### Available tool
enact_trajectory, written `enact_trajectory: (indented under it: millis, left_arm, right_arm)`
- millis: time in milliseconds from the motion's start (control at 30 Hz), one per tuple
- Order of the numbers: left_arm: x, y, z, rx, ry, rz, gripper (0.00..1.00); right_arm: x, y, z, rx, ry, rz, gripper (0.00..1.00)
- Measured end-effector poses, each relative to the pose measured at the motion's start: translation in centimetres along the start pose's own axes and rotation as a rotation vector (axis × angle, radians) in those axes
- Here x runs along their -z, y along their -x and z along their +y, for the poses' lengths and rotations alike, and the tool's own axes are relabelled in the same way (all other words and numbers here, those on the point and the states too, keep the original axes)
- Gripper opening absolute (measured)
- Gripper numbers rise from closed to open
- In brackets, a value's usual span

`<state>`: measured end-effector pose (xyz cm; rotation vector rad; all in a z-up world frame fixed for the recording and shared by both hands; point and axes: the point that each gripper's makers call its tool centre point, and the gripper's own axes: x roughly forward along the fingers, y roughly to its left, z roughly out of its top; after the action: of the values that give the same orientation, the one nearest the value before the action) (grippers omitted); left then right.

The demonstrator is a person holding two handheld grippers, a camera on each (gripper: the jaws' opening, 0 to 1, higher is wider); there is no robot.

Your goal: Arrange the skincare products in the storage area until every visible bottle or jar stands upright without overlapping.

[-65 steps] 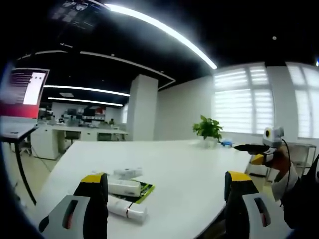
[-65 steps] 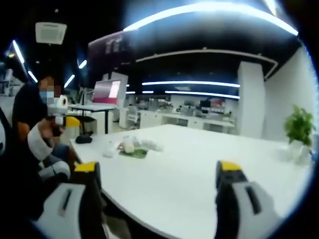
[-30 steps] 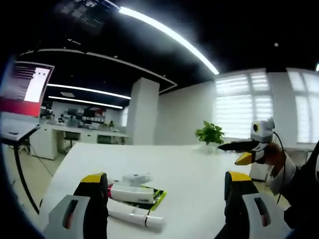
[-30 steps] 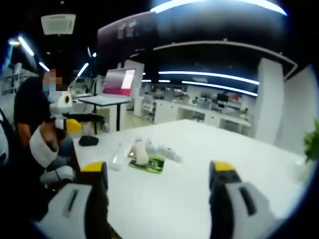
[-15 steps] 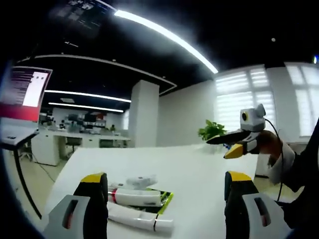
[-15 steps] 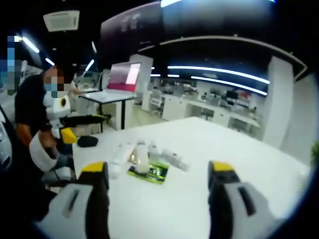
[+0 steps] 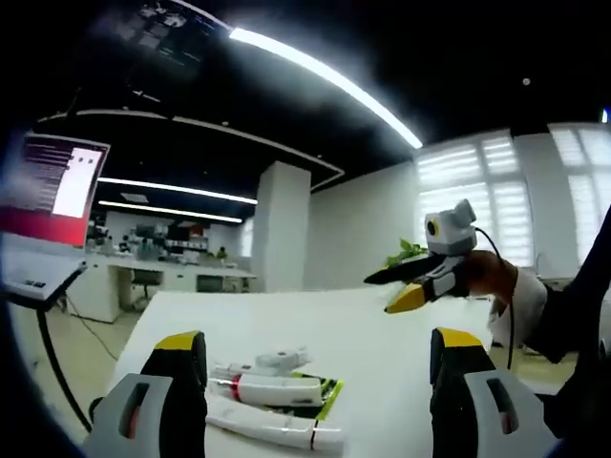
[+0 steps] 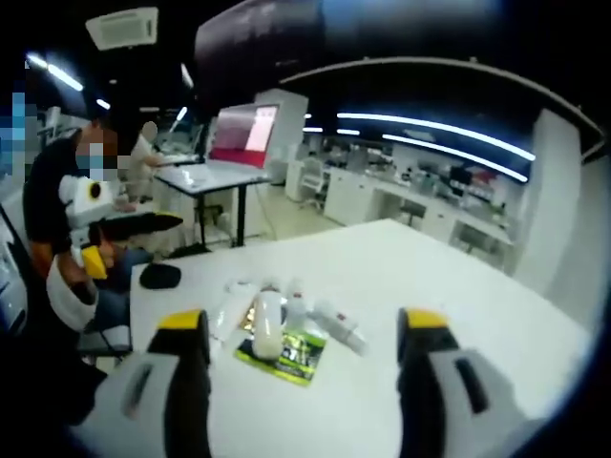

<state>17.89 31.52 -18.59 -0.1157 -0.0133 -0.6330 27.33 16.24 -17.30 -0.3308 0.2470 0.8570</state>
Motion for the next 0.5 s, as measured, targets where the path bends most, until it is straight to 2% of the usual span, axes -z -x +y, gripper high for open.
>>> enact_trajectory:
  millis: [100, 200, 367, 500]
  left_arm:
    - [0.5, -0.3, -0.1, 0.007, -0.010, 0.041, 1.00]
    - [1.1, -0.6, -0.3, 0.009, -0.020, 0.083, 1.00]
    - [0.8, -0.7, -1.2, 0.015, -0.034, 0.090, 1.00]
    - [1.8, -0.5, -2.2, 0.043, -0.064, 0.134, 1.00]
  right_arm:
    - [-0.4, -0.8, 0.5, -0.031, -0.008, -0.002, 0.78]
    - [-0.3, -1.4, 0.6, -0.031, 0.038, 0.039, 0.81]
    - [-0.3, -2.4, 0.6, -0.042, 0.074, 0.085, 0.79]
    - [0.2, -2.9, 0.4, -0.031, 0.104, 0.137, 0.77]
